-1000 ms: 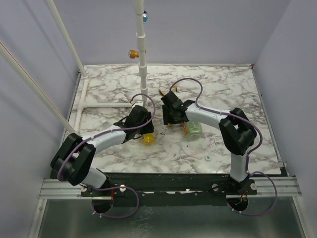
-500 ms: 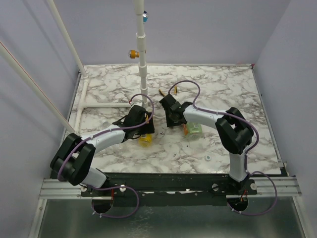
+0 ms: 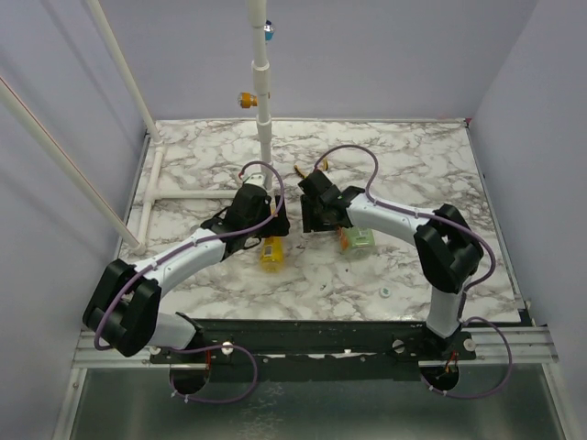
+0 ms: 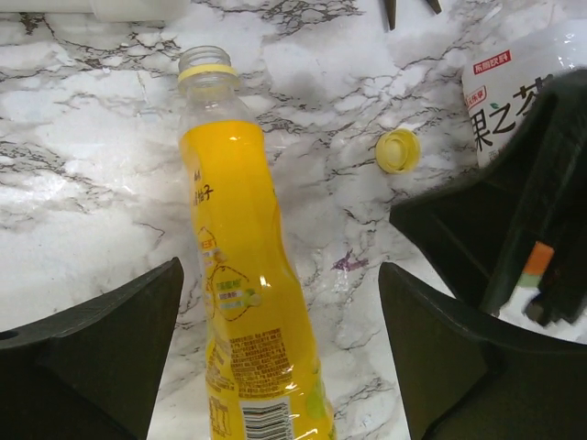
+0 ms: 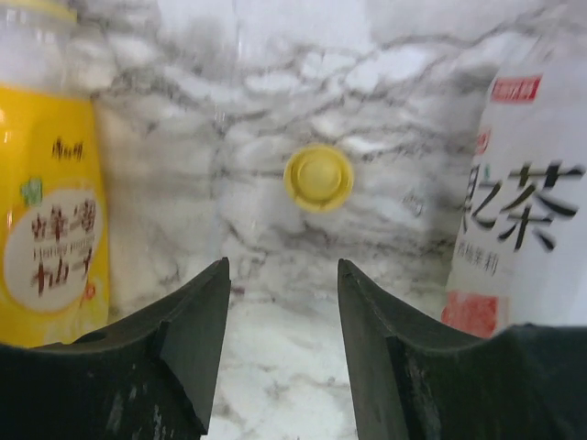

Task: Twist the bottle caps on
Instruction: Adjust the bottle cap at the center of the board.

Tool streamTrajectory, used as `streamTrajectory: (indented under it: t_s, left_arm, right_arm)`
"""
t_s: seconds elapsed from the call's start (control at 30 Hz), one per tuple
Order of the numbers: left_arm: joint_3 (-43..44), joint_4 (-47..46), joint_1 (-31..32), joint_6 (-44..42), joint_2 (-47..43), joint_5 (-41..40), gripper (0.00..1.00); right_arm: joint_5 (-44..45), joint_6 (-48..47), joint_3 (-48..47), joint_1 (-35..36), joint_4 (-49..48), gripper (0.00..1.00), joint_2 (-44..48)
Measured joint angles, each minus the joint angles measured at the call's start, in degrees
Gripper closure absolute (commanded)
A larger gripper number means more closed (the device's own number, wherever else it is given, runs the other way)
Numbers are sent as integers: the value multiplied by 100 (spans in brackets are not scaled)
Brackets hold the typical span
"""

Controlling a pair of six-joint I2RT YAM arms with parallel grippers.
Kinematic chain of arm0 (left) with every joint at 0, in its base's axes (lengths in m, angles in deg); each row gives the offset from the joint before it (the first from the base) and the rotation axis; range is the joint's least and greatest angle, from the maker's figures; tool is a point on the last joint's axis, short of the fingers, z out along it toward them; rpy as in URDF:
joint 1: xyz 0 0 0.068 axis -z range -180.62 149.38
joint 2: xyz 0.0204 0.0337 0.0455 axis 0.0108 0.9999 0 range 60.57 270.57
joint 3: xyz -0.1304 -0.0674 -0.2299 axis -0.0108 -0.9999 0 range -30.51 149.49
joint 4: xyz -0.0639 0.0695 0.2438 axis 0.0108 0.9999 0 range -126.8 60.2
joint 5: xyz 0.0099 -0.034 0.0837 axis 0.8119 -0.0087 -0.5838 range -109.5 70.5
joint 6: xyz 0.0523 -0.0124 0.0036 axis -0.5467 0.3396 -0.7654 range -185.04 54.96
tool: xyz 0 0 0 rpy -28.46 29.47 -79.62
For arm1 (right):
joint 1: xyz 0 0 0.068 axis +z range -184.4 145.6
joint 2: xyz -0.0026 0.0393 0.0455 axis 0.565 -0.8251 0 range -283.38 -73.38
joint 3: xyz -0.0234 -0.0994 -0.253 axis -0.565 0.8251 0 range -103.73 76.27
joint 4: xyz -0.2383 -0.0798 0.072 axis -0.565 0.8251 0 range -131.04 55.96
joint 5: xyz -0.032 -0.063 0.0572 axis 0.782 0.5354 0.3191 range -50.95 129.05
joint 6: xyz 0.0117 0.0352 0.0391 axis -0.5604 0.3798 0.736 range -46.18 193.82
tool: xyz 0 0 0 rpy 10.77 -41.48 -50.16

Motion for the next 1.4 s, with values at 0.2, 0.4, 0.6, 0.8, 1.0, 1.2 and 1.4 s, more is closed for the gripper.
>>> streamTrajectory:
  t_s: [0.2,0.4,0.6,0.8,1.0,1.2,1.4]
  left_arm:
    - [72,116,0,-61,-66,59,12]
    - [74,225,-22,-107,-195,76,12]
    - [120,254,-33,-192,-275,105,12]
    - [168,254,-37,-297,-297,236,12]
    - [168,271,-37,-345,-321,317,12]
    - [168,286,-37,-369,-356,345,12]
    - [170,286,-37,-409,-417,476,12]
  right_arm:
    - [492,-28,-599,-4,157,47,-621]
    - [791,-66,-767,-7,273,54,-968]
    - [815,-83,-769,-7,271,65,-997]
    - [874,-149,-837,-7,273,54,-1045]
    - [909,-221,-938,-39,205,56,-1137]
    - [907,-229,-938,-85,101,56,-1152]
    - [890,-284,-938,-170,37,74,-1161]
